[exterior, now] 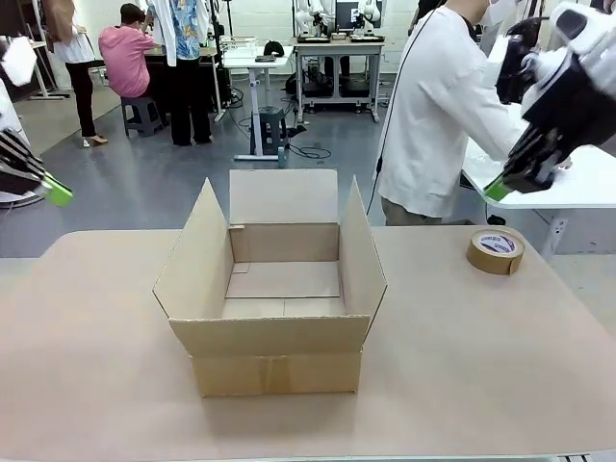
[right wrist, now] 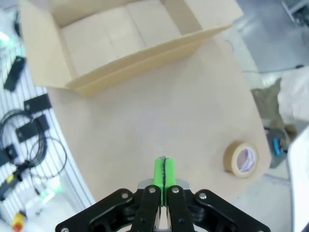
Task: Wrap the clocks to prevent damage.
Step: Open the side flaps of the Package Box.
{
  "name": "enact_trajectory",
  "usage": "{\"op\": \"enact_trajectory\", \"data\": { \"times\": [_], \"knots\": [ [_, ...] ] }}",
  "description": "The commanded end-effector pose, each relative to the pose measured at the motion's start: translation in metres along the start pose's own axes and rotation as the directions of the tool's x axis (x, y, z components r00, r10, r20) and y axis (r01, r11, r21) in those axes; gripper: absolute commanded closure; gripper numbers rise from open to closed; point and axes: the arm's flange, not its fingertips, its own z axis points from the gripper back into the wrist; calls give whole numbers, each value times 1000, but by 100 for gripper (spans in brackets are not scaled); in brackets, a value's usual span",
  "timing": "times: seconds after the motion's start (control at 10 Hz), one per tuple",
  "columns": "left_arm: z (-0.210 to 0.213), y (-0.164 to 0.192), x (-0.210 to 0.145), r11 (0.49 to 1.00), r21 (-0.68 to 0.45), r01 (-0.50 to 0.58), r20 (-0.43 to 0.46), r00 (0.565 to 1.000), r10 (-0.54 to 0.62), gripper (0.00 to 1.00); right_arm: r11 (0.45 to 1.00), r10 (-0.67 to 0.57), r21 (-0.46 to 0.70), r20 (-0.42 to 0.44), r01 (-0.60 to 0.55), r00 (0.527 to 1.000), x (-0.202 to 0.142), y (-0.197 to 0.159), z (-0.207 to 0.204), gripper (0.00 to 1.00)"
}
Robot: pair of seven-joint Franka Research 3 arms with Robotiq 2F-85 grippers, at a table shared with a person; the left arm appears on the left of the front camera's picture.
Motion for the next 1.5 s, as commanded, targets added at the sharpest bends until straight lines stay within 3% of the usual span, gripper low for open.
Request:
{"op": "enact_trajectory", "data": {
  "times": [0.0, 0.2, 0.3, 0.4, 0.5, 0.7, 0.8, 1.1, 1.4],
  "knots": [
    [33, 21, 4, 991, -59, 118, -7, 993, -118, 100, 988, 106, 107, 59, -112, 993, 4, -27, 29, 99],
    [49, 32, -13, 969, -136, 208, -6, 977, -211, 100, 940, 195, 254, 148, -228, 970, -10, -31, 48, 99],
    [57, 38, -25, 962, -166, 215, 39, 977, -211, 100, 932, 208, 276, 124, -235, 970, -18, -31, 51, 99],
    [60, 39, -30, 967, -145, 211, 76, 976, -202, 100, 944, 198, 248, 98, -216, 975, -19, -32, 48, 99],
    [52, 25, -13, 972, -122, 201, 4, 979, -202, 100, 955, 185, 207, 150, -214, 971, -12, -24, 52, 99],
    [59, 32, -27, 970, -129, 208, 29, 978, -206, 99, 947, 188, 239, 137, -216, 973, -19, -25, 54, 99],
    [55, 27, -7, 982, -80, 170, 33, 985, -168, 99, 950, 187, 226, 149, -217, 971, 10, -14, 46, 99],
    [25, 22, 68, 989, -94, 118, 6, 993, -118, 99, 943, 93, 310, 110, -123, 990, 93, -18, -17, 99],
    [-49, 11, 126, 999, -33, -27, -56, 998, 25, 99, 952, -71, 299, 7, 65, 997, 153, -5, -100, 99]
  ]
}}
